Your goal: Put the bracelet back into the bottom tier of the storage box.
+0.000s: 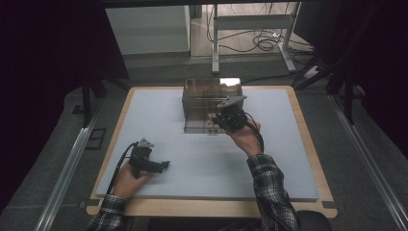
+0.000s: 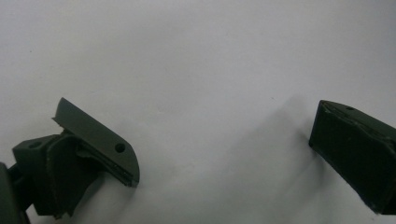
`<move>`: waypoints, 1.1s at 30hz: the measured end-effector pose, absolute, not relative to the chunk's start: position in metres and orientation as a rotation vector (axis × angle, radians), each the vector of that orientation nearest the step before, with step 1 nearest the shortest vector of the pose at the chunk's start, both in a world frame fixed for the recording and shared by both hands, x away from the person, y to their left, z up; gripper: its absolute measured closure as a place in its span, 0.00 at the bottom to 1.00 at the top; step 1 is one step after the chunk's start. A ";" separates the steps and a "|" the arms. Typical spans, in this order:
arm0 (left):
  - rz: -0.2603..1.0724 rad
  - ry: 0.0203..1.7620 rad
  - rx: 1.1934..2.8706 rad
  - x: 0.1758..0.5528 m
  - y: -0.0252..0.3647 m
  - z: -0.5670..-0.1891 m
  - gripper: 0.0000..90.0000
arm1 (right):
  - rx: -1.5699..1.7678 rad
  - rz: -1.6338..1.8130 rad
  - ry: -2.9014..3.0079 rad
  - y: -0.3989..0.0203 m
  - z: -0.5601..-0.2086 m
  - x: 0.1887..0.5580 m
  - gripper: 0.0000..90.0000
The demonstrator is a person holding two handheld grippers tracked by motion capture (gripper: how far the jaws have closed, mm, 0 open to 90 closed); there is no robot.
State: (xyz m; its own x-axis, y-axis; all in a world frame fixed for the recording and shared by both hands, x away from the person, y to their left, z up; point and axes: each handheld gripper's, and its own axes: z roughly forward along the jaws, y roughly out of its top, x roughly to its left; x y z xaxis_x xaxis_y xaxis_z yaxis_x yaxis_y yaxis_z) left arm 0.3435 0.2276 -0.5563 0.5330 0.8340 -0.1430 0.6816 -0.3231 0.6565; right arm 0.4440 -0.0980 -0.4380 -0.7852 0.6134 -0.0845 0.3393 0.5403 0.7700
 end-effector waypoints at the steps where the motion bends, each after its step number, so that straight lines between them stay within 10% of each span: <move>1: 0.289 1.223 2.095 0.343 0.228 -0.556 0.00 | 0.782 1.111 2.436 -0.097 -0.439 0.445 0.89; 33: 0.286 1.225 2.095 0.343 0.228 -0.556 0.00 | 0.759 1.176 2.422 -0.045 -0.471 0.473 0.89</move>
